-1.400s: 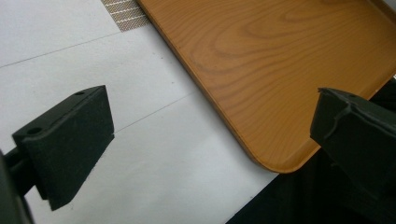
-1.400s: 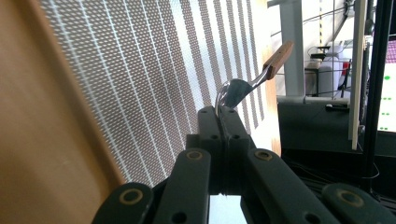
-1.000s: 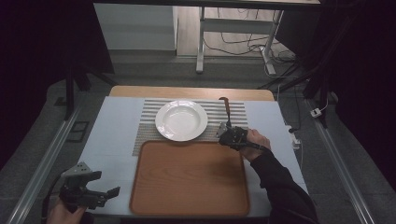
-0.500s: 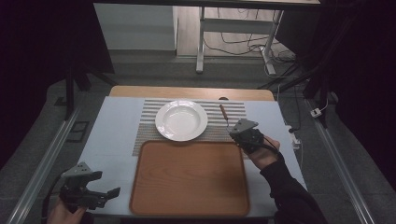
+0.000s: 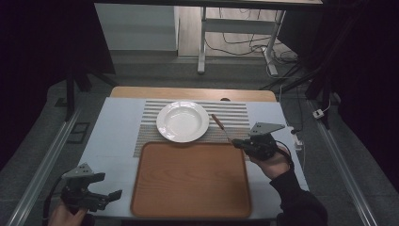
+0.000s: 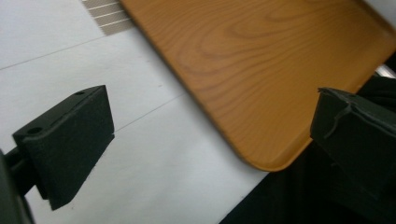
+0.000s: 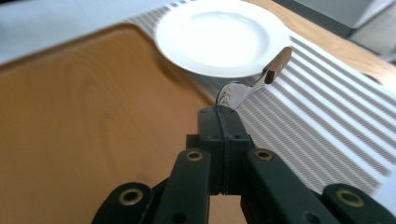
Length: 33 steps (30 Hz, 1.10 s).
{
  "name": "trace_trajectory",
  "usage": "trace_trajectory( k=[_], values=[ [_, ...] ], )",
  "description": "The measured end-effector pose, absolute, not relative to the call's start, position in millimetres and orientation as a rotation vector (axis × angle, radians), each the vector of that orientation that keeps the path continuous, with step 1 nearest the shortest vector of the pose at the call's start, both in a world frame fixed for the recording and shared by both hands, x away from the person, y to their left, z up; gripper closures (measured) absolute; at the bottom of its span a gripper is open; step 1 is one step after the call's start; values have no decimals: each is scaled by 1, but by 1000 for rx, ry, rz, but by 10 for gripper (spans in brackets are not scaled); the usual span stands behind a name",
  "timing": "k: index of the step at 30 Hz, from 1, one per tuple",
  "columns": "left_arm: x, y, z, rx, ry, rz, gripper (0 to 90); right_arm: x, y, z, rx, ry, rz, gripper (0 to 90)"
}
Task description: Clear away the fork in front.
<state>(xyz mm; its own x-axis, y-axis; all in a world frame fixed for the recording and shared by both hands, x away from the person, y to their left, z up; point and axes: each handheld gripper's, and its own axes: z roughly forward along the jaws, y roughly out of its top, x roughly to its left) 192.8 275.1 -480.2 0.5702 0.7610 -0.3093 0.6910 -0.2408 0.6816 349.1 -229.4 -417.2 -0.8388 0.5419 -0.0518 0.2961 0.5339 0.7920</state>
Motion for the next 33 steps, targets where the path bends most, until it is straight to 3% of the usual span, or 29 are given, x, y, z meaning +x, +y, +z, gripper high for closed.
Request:
trace_trajectory(
  k=[7, 19, 33],
  values=[
    [203, 265, -476, 1973, 1038, 44, 0, 329, -232, -417, 658, 2540, 1332, 900],
    [224, 248, -470, 1993, 946, 91, 0, 299, -223, -421, 560, 2648, 1453, 900],
    [259, 190, -454, 2217, 713, 99, 0, 276, -204, -427, 437, 2768, 1591, 900]
  ],
)
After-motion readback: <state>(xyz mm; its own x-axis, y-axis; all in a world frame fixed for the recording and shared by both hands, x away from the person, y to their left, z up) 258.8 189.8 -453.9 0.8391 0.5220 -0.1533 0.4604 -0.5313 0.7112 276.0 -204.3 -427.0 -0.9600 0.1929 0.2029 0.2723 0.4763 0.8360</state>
